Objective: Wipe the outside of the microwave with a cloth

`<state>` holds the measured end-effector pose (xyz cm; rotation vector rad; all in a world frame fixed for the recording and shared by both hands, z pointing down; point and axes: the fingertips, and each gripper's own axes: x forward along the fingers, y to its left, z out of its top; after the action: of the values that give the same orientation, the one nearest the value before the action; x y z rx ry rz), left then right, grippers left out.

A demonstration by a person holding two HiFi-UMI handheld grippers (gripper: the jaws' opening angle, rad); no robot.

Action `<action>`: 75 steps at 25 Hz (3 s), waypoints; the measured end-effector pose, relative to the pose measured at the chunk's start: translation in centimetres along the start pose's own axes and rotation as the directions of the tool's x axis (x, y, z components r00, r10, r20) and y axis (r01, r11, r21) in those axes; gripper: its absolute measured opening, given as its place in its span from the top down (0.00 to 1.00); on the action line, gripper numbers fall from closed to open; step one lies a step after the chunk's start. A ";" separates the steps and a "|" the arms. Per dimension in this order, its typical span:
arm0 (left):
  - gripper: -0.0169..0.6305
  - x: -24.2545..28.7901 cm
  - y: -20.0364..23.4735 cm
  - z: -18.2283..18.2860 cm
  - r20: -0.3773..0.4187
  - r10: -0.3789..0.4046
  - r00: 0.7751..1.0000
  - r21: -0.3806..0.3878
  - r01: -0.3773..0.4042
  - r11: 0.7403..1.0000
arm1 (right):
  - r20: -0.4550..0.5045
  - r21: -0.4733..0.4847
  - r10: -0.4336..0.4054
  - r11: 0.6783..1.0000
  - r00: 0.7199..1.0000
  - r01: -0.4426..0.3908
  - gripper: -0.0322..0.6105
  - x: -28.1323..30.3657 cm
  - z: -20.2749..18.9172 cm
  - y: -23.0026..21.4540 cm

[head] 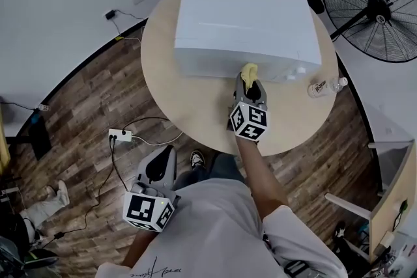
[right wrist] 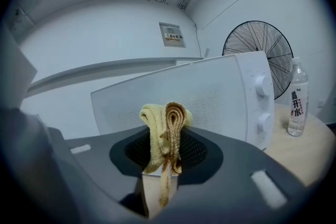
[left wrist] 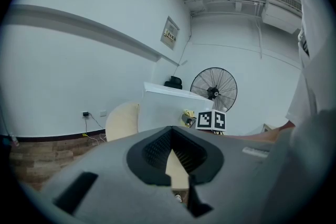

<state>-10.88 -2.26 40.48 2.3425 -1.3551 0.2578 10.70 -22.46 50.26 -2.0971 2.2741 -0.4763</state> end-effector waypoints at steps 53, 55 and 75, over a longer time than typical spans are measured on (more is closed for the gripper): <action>0.99 -6.5 6.0 -0.9 0.022 0.194 0.981 -0.068 -0.192 0.979 | -0.122 -0.020 0.382 0.922 0.916 -0.387 0.76 3.5 -5.6 21.8; 0.99 -6.4 5.7 -1.0 0.022 0.191 0.981 -0.068 -0.189 0.980 | -0.123 -0.024 0.398 0.915 0.909 -0.403 0.76 3.1 -5.5 21.8; 0.99 -2.4 0.7 -0.2 0.008 0.027 1.000 0.016 -0.027 1.000 | -0.075 -0.021 0.243 0.969 0.967 -0.245 0.76 -0.2 -2.7 9.5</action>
<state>-12.71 -0.61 40.02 2.3419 -1.3937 0.2692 0.92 -21.12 50.63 -1.8028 2.5491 -0.5164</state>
